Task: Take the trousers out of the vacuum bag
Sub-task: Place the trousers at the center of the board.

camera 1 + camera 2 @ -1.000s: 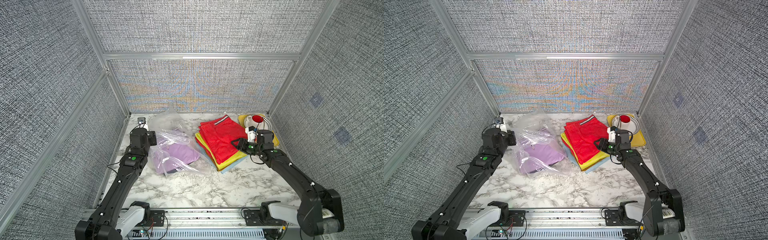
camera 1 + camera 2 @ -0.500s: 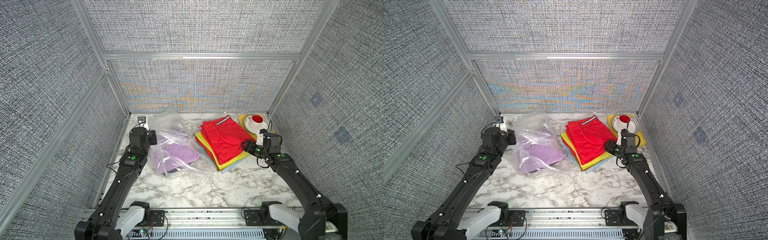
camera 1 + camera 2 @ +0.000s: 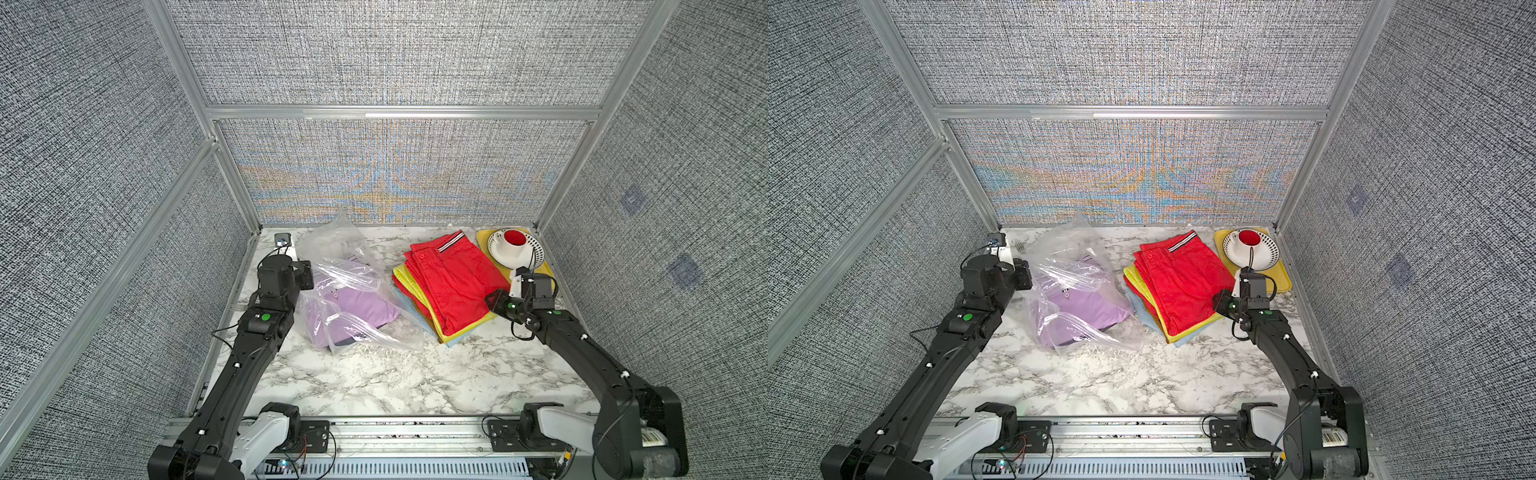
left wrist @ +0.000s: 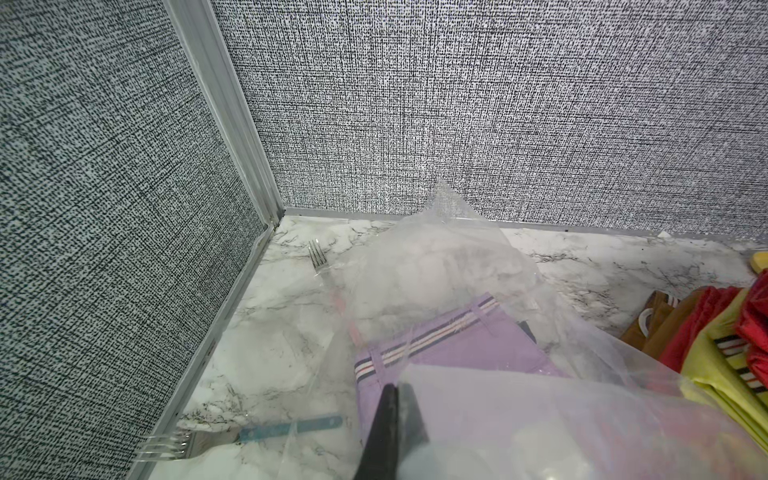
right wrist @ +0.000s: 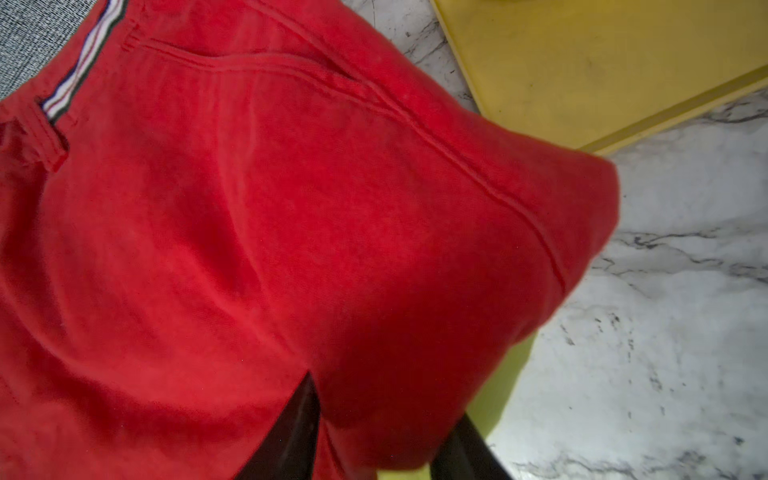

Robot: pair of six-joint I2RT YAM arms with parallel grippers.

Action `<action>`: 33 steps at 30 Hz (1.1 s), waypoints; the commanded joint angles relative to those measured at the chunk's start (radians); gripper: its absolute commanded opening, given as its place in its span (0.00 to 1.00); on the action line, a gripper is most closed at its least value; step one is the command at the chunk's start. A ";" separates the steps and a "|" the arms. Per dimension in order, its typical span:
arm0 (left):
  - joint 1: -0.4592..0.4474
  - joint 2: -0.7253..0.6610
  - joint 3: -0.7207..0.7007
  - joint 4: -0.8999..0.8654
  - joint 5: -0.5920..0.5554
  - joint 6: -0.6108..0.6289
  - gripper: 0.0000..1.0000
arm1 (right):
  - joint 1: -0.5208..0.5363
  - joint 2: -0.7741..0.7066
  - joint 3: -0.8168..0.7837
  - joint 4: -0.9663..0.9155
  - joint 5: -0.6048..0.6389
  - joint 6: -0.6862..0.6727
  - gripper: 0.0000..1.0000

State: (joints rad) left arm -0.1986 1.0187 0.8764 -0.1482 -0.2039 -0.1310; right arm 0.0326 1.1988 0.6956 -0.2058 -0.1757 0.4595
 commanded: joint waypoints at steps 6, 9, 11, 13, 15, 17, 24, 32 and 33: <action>0.002 0.004 0.009 0.018 0.026 -0.004 0.00 | 0.003 -0.115 0.158 -0.163 0.058 -0.051 0.56; 0.002 0.010 0.014 0.018 0.047 -0.001 0.00 | 0.009 -0.150 0.223 -0.215 0.064 -0.063 0.57; 0.002 0.020 0.022 0.018 0.080 0.005 0.00 | 0.021 -0.159 0.258 -0.239 0.034 -0.079 0.57; 0.002 0.035 0.034 0.011 0.122 0.020 0.00 | 0.049 -0.160 0.282 -0.247 -0.013 -0.091 0.57; 0.002 0.053 0.055 -0.002 0.194 0.055 0.00 | 0.100 -0.162 0.295 -0.232 -0.058 -0.091 0.58; 0.001 0.076 0.082 -0.022 0.254 0.067 0.00 | 0.181 -0.160 0.301 -0.195 -0.090 -0.085 0.59; -0.002 0.103 0.125 -0.039 0.399 0.080 0.00 | 0.540 -0.081 0.354 -0.044 -0.097 -0.095 0.60; -0.021 0.099 0.145 -0.080 0.425 0.098 0.00 | 0.799 0.100 0.415 0.079 -0.085 -0.136 0.61; -0.026 0.100 0.151 -0.088 0.426 0.101 0.00 | 0.810 0.125 0.420 0.088 -0.084 -0.131 0.61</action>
State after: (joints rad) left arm -0.2176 1.1206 1.0122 -0.2302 0.1925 -0.0486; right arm 0.8139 1.2877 1.1004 -0.1856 -0.2676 0.3420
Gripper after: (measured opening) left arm 0.049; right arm 0.606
